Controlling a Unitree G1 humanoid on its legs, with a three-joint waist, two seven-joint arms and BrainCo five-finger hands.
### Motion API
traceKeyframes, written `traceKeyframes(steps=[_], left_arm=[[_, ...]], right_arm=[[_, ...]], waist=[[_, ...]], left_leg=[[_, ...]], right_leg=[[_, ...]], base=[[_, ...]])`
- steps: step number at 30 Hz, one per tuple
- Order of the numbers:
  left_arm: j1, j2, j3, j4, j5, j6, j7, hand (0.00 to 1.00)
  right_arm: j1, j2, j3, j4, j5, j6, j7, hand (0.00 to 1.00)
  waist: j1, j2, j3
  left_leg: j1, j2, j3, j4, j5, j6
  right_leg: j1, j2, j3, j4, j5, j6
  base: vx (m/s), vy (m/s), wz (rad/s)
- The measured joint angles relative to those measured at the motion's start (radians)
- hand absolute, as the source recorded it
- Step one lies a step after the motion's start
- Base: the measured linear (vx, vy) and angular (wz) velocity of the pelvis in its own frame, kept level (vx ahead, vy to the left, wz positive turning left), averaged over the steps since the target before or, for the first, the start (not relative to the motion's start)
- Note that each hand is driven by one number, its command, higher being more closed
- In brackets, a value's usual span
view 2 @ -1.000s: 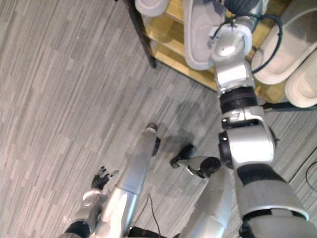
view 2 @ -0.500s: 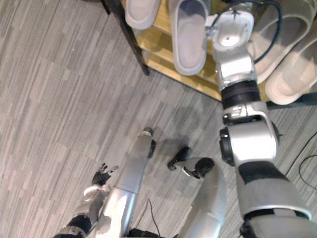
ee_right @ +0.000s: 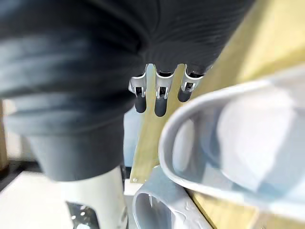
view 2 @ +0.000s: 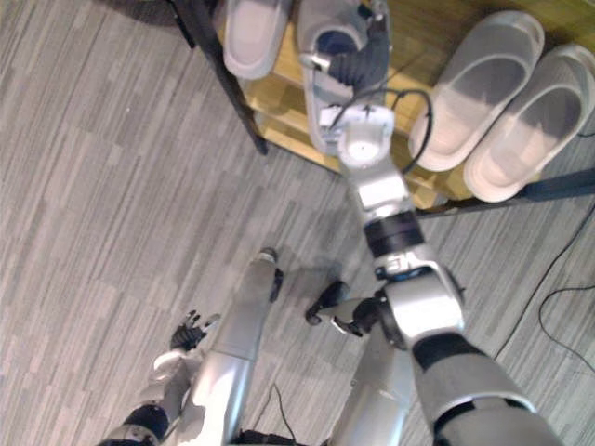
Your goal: Organize the slippers on the shoe rack
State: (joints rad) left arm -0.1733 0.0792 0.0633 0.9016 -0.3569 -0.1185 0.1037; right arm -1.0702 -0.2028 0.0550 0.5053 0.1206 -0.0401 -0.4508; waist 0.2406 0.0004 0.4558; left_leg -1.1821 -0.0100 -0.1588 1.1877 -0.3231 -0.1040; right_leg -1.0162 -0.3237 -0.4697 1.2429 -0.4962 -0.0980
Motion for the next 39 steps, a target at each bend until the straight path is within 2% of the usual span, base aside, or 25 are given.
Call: traceKeyframes(steps=[5,8,15,23,27,30,39], left_arm=[[0.006,0.001,0.037,-0.002,-0.002,0.020,0.003,0.00],[0.006,0.002,0.039,-0.007,-0.003,0.020,0.004,0.00],[0.006,-0.004,0.078,-0.008,-0.021,0.021,0.006,0.00],[0.004,-0.010,0.113,-0.008,-0.022,0.023,0.005,0.00],[0.002,-0.010,0.122,-0.008,-0.024,0.027,0.005,0.00],[-0.003,-0.013,0.145,-0.008,-0.024,0.033,0.006,0.00],[-0.010,-0.016,0.156,-0.006,-0.024,0.037,0.005,0.00]], right_arm=[[0.114,0.092,-0.066,-0.078,-0.001,0.000,-0.029,0.00],[0.153,0.127,-0.092,-0.104,-0.007,0.001,-0.044,0.00],[0.202,0.159,-0.131,-0.108,-0.045,0.003,-0.068,0.00],[0.226,0.165,-0.129,-0.108,-0.028,0.001,-0.026,0.00],[0.228,0.185,-0.129,-0.108,0.020,-0.002,-0.013,0.00],[0.228,0.206,-0.126,-0.108,0.064,-0.030,0.005,0.00],[0.227,0.213,-0.122,-0.108,0.159,-0.052,0.013,0.00]], waist=[[-0.011,-0.023,-0.011],[-0.013,-0.028,-0.013],[-0.016,-0.032,-0.012],[-0.020,-0.035,-0.010],[-0.020,-0.041,-0.008],[-0.020,-0.047,-0.004],[-0.018,-0.047,-0.004]], left_leg=[[0.010,0.004,0.007,-0.003,-0.005,0.004],[0.019,0.007,0.013,-0.003,-0.009,0.008],[0.031,0.012,0.016,-0.018,-0.015,0.016],[0.031,0.013,0.014,-0.015,-0.017,0.013],[0.030,0.014,0.013,-0.016,-0.019,0.013],[0.029,0.014,0.012,-0.015,-0.021,0.012],[0.017,0.008,0.001,-0.011,-0.022,0.012]], right_leg=[[0.007,0.005,0.007,-0.008,0.004,0.007],[0.014,0.007,0.013,-0.011,0.006,0.010],[0.026,0.012,0.012,-0.030,0.012,0.020],[0.026,0.013,0.014,-0.033,0.012,0.021],[0.026,0.017,0.013,-0.037,0.012,0.021],[0.027,0.018,0.011,-0.038,0.012,0.021],[0.028,0.016,-0.002,-0.039,0.011,0.022]], base=[[-0.01,0.046,-0.03],[0.00,0.035,-0.06],[0.00,0.019,-0.02],[0.00,0.000,0.00],[0.00,0.000,0.00],[0.00,0.000,0.00],[0.00,0.003,0.01]])
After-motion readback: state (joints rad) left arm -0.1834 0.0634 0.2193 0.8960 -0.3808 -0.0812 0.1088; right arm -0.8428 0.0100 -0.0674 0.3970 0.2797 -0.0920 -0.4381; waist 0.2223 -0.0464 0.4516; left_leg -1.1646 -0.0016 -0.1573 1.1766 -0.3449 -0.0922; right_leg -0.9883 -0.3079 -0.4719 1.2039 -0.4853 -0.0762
